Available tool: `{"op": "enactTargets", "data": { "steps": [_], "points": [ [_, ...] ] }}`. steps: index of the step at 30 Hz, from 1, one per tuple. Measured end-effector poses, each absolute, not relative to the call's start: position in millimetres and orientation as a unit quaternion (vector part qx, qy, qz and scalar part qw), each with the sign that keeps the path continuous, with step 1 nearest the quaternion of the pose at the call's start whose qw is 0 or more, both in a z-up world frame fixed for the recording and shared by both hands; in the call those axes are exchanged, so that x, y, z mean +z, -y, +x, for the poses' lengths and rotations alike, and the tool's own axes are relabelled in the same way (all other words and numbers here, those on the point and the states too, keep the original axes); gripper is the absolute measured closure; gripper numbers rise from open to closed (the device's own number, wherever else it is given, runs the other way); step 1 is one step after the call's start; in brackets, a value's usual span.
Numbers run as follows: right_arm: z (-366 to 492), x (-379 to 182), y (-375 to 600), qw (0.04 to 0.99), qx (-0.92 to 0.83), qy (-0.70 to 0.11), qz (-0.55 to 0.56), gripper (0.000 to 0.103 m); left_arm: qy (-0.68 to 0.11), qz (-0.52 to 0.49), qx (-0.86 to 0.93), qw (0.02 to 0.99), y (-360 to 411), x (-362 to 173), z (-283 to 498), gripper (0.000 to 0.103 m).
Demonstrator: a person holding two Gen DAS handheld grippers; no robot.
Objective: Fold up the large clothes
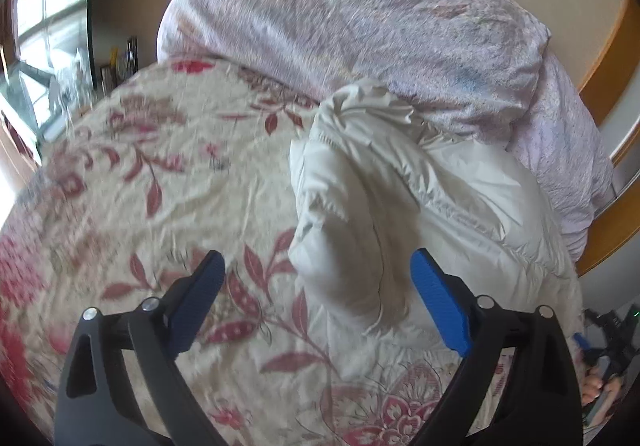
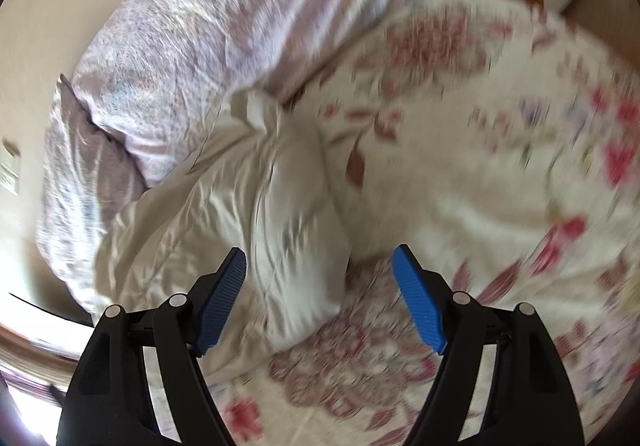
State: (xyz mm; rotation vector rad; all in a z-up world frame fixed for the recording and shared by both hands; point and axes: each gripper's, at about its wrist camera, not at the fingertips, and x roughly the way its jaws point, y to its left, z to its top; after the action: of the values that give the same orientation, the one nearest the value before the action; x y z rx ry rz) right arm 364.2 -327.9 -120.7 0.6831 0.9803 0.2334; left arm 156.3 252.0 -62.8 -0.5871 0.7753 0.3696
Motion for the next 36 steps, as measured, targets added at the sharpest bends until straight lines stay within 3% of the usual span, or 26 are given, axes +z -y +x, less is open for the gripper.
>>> {"op": "enactTargets", "data": {
  "steps": [5,11,18,20,22,36],
  "points": [
    [368.4,-148.2,314.0,0.774,0.142,-0.487,0.378,0.027,-0.372,-0.363,0.150,0.841,-252.6,-92.2,159.5,0.021],
    [371.7,-165.5,300.2,0.756,0.166,-0.477,0.418,0.038,-0.356,-0.432,0.125,0.819,-249.9,-115.8,174.0,0.033],
    [371.2,-175.2,306.1,0.738,0.172,-0.453,0.470,0.069,-0.300,-0.490,0.136,0.807,-257.6,-128.1,176.2,0.062],
    [368.0,-172.9,306.6,0.736,0.179,-0.441,0.481,0.076,-0.282,-0.485,0.135,0.817,-254.3,-124.4,174.2,0.075],
    [362.6,-165.8,306.9,0.741,0.183,-0.429,0.484,0.080,-0.277,-0.469,0.137,0.828,-251.1,-116.6,171.9,0.080],
    [269.5,-162.7,311.4,0.724,0.257,-0.436,0.468,0.082,-0.277,-0.453,0.114,0.840,-244.9,-92.5,46.0,0.082]
  ]
}}
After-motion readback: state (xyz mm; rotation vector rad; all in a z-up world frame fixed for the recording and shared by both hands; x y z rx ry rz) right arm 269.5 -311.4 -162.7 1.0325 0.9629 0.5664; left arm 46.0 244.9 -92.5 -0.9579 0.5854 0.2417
